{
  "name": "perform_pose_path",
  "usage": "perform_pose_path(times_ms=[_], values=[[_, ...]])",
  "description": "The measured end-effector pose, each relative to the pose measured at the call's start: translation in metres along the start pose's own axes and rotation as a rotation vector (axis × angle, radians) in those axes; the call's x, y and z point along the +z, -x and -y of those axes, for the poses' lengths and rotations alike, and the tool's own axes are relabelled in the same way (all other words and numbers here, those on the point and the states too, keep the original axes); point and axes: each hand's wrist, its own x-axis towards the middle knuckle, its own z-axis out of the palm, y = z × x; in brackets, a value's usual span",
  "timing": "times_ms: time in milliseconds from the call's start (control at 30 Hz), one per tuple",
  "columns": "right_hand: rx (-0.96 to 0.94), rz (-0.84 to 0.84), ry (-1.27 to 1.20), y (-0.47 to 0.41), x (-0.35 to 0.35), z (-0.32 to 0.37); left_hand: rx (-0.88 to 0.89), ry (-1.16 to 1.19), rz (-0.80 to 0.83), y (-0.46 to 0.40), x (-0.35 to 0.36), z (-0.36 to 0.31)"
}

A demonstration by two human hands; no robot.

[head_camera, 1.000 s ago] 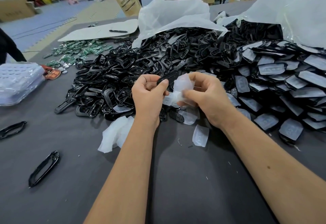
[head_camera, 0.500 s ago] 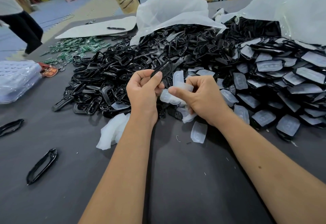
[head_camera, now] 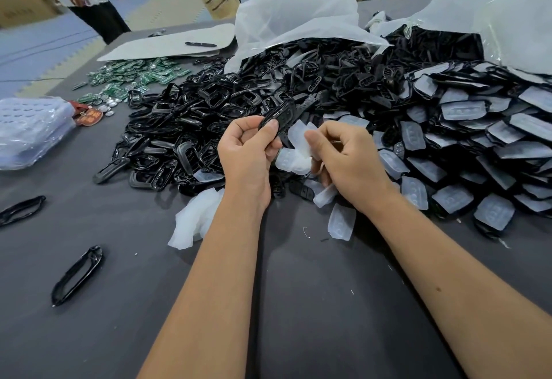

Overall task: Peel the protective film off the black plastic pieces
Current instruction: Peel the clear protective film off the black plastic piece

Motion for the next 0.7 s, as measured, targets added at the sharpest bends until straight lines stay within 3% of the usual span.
perform_pose_path(times_ms=[700], values=[[0.079, -0.150, -0.257, -0.0033, -0.0045, -0.0050, 0.151, -0.257, -0.003, 0.0023, 0.0015, 0.0064]])
